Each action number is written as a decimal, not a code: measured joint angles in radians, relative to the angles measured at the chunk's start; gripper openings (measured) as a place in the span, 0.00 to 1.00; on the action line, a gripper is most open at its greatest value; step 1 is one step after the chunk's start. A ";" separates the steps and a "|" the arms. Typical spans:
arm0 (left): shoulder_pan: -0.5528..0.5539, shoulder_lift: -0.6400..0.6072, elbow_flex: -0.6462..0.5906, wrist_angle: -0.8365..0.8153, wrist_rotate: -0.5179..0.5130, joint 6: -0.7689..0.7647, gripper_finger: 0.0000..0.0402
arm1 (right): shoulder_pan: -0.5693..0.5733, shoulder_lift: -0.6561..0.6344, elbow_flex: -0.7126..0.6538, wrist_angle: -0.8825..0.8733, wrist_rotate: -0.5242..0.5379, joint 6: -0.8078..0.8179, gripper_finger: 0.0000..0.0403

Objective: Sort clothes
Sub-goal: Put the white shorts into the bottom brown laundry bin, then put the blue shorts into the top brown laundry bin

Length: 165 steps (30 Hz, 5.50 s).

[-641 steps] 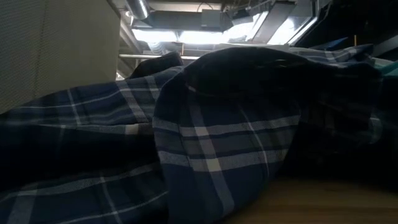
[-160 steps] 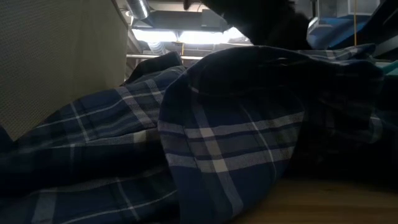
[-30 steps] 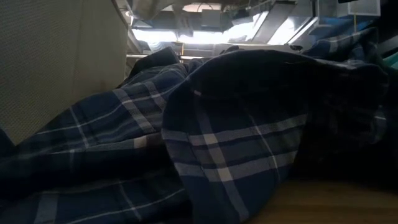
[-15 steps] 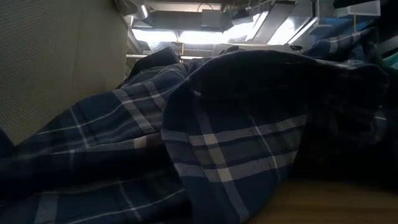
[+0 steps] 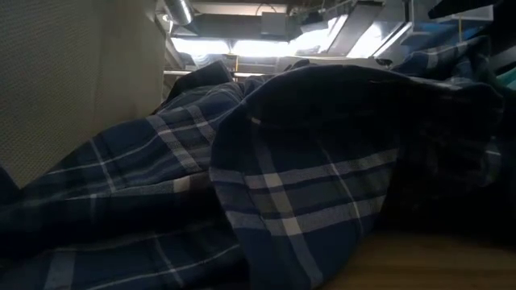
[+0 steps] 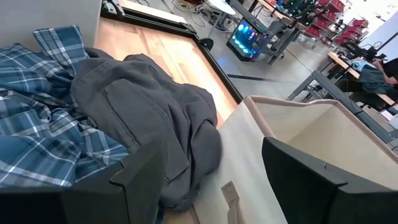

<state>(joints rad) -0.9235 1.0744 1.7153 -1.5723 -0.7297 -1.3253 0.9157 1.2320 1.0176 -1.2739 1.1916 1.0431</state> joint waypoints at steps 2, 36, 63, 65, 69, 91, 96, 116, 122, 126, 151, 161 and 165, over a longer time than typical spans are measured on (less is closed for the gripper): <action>0.000 0.016 -0.024 0.004 0.035 -0.009 0.01 | 0.000 0.000 0.000 0.000 -0.006 0.000 0.66; 0.239 0.149 -0.631 0.406 0.578 -0.132 0.37 | 0.000 0.000 0.000 0.014 -0.032 0.000 0.66; 0.290 -0.040 -0.528 0.882 0.015 0.635 0.41 | 0.000 0.000 0.000 0.030 -0.042 -0.001 0.66; 0.290 0.007 -0.528 0.976 0.012 0.775 0.41 | 0.000 0.000 0.000 0.039 -0.044 -0.004 0.66; 0.293 0.101 -0.528 1.050 0.014 0.909 0.41 | 0.000 0.000 0.000 0.052 -0.090 -0.028 0.66; 0.324 0.414 -0.548 1.382 0.066 1.062 0.41 | -0.047 0.035 0.054 0.292 -0.875 -0.053 0.66; 0.324 0.416 -0.548 1.383 0.065 1.040 0.41 | -0.056 0.103 0.025 0.286 -0.853 -0.035 0.66; 0.339 0.417 -0.548 1.380 0.064 1.037 0.41 | -0.159 0.372 -0.199 0.531 -0.759 -0.044 0.49; 0.345 0.417 -0.548 1.379 0.063 1.037 0.41 | -0.156 0.373 -0.206 0.538 -0.730 -0.062 0.12; 0.345 0.417 -0.548 1.378 0.063 1.037 0.41 | -0.156 0.356 -0.173 0.491 -0.731 -0.101 0.06; 0.345 0.417 -0.547 1.373 0.063 1.056 0.41 | -0.098 0.196 0.541 -0.298 -0.353 -0.226 0.08; 0.345 0.417 -0.547 1.374 0.063 1.062 0.41 | -0.151 0.179 0.800 -0.297 0.063 -0.491 0.08; 0.345 0.417 -0.547 1.374 0.063 1.064 0.41 | -0.239 0.155 0.873 -0.297 0.162 -0.629 0.08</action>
<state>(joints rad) -0.5789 1.4918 1.1679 -0.1982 -0.6662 -0.2615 0.6763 1.3871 1.8902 -1.5712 1.3538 0.4145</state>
